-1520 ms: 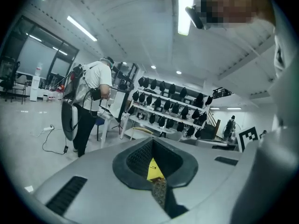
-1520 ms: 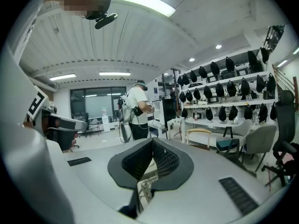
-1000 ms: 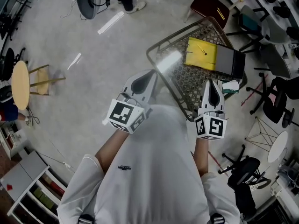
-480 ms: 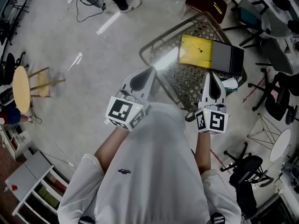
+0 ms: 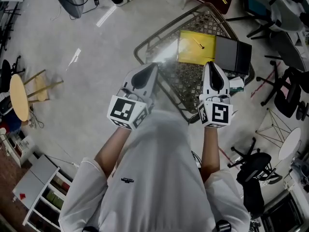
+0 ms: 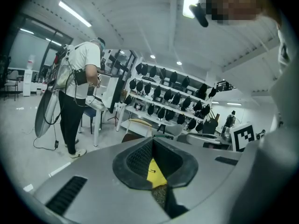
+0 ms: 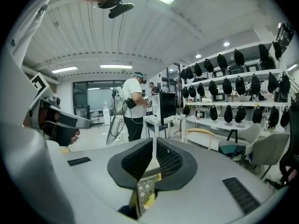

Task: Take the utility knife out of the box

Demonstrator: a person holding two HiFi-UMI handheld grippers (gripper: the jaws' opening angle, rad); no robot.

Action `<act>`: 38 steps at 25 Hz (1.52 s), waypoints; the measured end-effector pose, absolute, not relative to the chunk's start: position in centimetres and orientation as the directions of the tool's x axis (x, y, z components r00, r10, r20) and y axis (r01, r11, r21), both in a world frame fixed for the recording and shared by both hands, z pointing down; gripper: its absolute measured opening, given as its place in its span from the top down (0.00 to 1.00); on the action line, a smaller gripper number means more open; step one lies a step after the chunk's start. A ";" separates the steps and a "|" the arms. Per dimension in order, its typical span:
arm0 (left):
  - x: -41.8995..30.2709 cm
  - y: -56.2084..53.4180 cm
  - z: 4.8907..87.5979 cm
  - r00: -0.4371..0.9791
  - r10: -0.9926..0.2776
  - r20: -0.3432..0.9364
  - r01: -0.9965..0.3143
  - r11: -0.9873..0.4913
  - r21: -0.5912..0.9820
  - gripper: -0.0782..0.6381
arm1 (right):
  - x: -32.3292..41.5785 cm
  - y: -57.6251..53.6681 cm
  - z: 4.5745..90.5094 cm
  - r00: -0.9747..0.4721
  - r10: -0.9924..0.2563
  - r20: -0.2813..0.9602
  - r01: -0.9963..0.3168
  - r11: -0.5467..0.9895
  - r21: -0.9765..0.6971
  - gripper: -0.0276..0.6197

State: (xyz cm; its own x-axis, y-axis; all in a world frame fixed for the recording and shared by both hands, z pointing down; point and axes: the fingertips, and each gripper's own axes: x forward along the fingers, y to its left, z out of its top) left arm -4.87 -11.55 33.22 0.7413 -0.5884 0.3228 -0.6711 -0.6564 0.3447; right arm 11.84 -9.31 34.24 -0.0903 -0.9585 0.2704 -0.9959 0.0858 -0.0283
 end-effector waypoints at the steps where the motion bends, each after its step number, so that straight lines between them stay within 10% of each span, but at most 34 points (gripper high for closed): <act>1: -4.4 -12.0 33.7 0.742 -0.586 0.326 -0.670 -0.657 0.345 0.89 | 12.0 -9.8 34.8 -0.098 -0.956 0.277 -0.995 0.095 -0.021 0.96; 38: 4.8 -16.0 50.8 0.728 -0.440 0.527 -0.674 -0.600 0.430 0.89 | 18.2 -18.7 59.2 -0.165 -0.748 0.642 -0.975 0.220 0.006 0.77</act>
